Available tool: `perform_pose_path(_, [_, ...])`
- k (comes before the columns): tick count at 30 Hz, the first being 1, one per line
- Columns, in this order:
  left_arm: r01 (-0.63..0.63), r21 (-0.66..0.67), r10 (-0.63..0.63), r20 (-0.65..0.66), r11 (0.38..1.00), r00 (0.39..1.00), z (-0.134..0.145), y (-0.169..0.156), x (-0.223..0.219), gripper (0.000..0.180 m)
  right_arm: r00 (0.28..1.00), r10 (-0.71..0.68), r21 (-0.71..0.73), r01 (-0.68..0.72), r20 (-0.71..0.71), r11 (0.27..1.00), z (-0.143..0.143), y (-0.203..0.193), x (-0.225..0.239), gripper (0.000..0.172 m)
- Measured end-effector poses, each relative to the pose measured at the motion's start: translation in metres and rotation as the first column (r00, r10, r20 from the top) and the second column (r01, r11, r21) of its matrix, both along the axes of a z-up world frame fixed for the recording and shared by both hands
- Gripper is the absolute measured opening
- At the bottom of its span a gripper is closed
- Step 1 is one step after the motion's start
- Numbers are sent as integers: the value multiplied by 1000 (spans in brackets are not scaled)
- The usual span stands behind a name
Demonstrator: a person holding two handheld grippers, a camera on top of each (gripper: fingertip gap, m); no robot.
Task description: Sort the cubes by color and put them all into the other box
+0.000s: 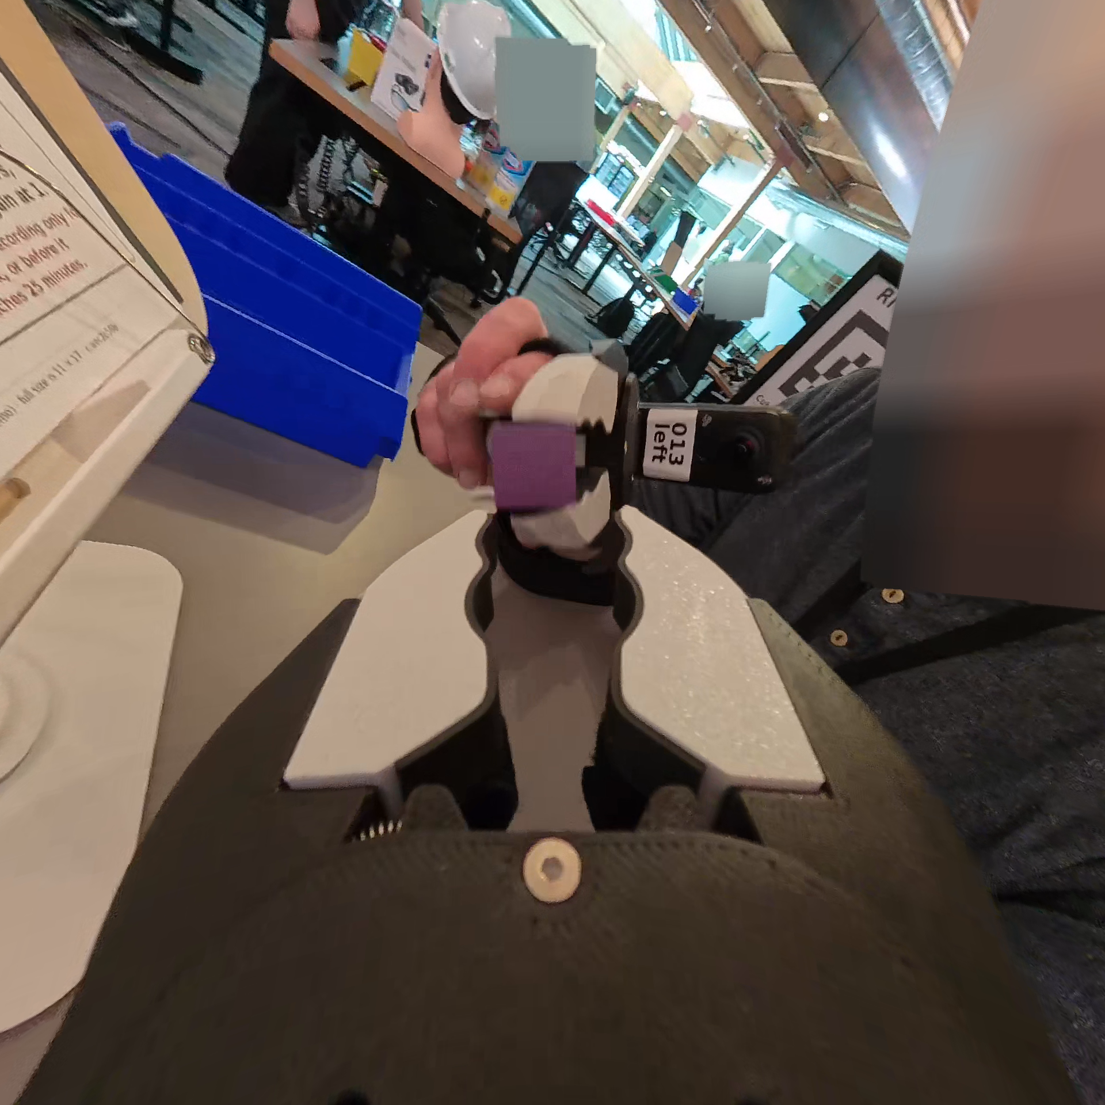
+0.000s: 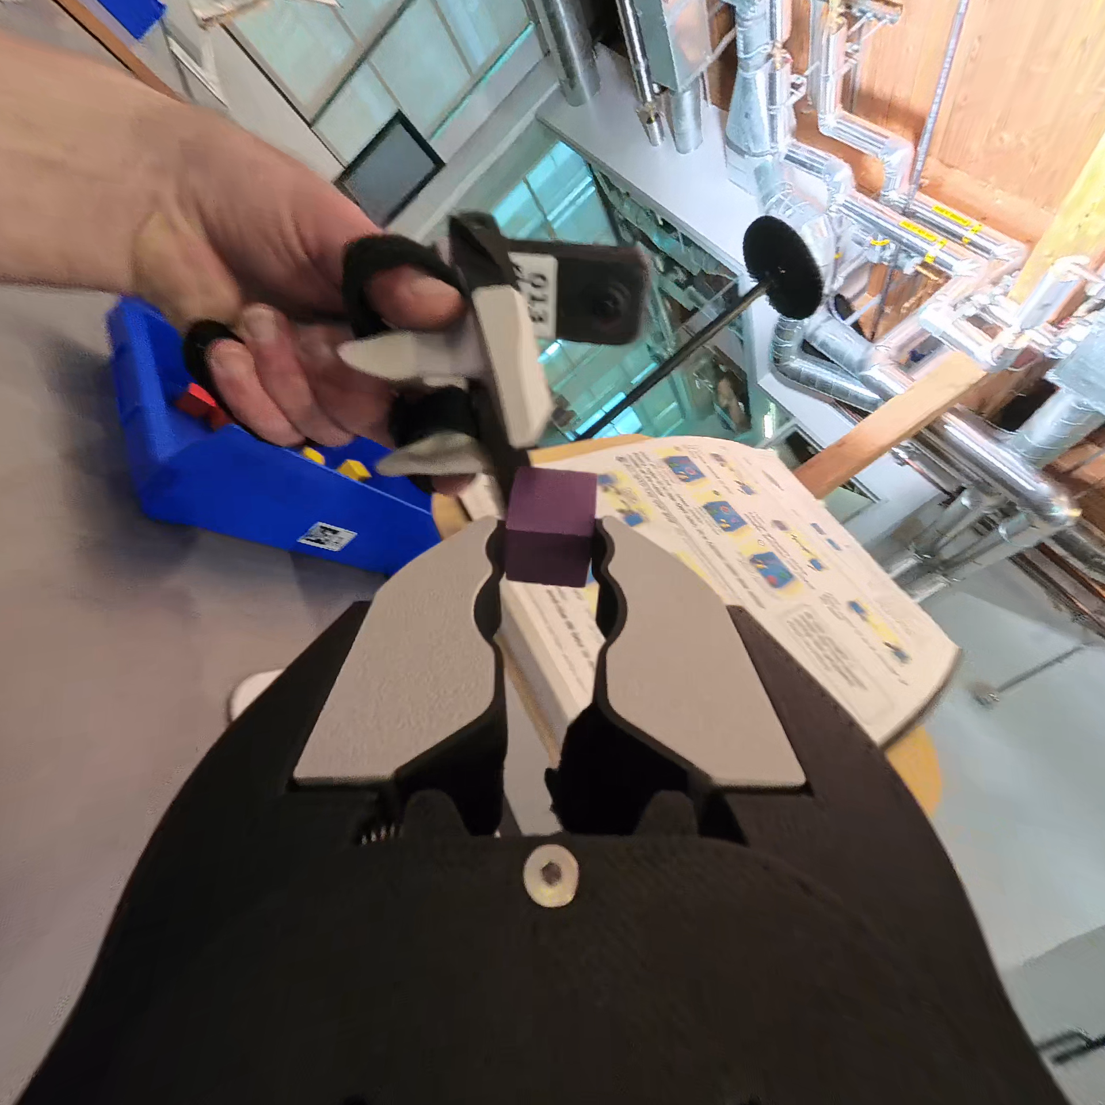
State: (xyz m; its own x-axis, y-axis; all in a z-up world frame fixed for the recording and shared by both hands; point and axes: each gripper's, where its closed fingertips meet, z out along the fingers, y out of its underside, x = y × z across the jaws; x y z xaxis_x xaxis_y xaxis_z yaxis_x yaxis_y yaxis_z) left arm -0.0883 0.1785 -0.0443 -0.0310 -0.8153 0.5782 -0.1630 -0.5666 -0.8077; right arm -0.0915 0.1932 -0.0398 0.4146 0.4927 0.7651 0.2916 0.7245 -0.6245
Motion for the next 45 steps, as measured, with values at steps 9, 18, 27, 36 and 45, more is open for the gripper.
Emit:
perform_pose_path(9, [-293, 116, 297, -16, 949, 955, 18, 32, -54, 22, 846, -533, -223, 516, -16, 827, 25, 141, 185, 27])
perform_pose_path(18, [-673, 182, 695, -264, 717, 669, -23, 76, -187, 20, 536, -815, -547, 759, 220, 353, -92, 221, 362, 28])
perform_pose_path(27, [-756, 174, 641, -666, 631, 382, -117, 72, -272, 33, 475, -843, -616, 750, 251, 239, -119, 228, 384, 40])
perform_pose_path(36, [-735, 137, 469, -842, 664, 267, -194, 78, -286, 36, 508, -828, -596, 749, 236, 290, -112, 228, 366, 37])
perform_pose_path(45, [-715, 107, 369, -903, 691, 222, -236, 82, -285, 34, 539, -806, -576, 749, 245, 326, -111, 228, 350, 35])
